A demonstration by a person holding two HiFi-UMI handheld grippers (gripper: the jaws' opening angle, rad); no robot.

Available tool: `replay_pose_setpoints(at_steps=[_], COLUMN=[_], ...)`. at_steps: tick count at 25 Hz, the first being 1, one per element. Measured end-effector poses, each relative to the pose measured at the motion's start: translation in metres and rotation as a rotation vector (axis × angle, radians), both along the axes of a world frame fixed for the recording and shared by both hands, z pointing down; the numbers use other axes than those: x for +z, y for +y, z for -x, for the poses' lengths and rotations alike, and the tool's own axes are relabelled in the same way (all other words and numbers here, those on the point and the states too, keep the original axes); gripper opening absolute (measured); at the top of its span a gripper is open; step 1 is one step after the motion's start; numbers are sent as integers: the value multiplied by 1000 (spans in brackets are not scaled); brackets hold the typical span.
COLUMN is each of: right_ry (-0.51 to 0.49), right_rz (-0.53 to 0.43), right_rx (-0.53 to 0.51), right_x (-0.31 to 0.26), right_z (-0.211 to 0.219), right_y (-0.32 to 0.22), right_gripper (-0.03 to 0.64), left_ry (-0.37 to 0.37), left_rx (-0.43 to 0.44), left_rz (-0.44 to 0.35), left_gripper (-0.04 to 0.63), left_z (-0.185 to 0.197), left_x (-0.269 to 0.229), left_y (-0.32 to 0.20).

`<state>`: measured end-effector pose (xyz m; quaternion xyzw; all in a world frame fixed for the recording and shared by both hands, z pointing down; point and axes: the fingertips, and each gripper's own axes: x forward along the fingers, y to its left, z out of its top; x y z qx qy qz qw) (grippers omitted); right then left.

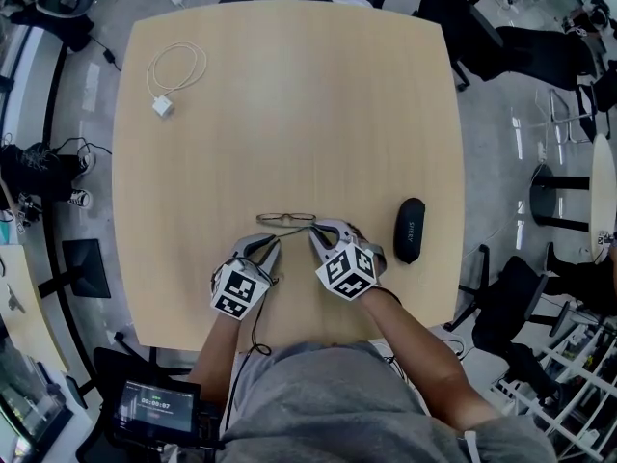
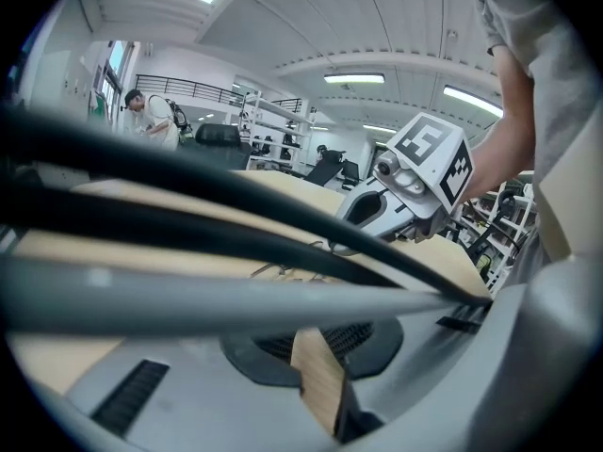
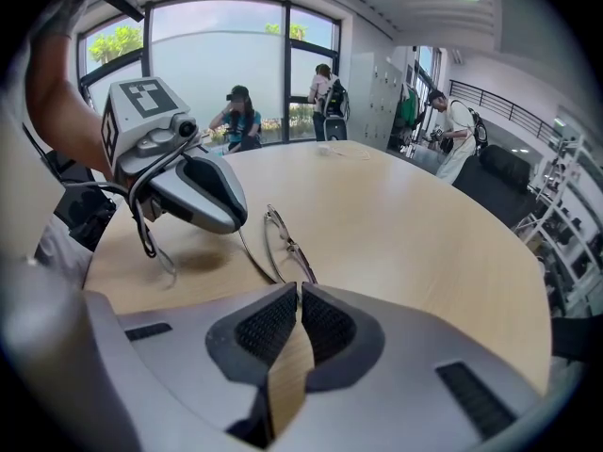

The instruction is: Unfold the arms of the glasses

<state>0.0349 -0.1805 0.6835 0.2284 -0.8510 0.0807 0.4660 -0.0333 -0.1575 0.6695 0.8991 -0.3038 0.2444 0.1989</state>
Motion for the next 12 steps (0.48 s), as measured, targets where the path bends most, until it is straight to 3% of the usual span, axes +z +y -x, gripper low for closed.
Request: replay_pose_setpoints(at_steps=[4,12], right_ry=[0,4], right_rz=[-1,-3], right_rx=[-3,0], right_x=[-1,0], right_z=[0,0], right_y=[0,0], right_gripper=[25,25], left_ry=[-27,-94], left_rx=[-7,173], left_rz=[-7,48], left_gripper=[37,58], left_z=[20,21], left_x=[-2,24], left_y=[-7,7])
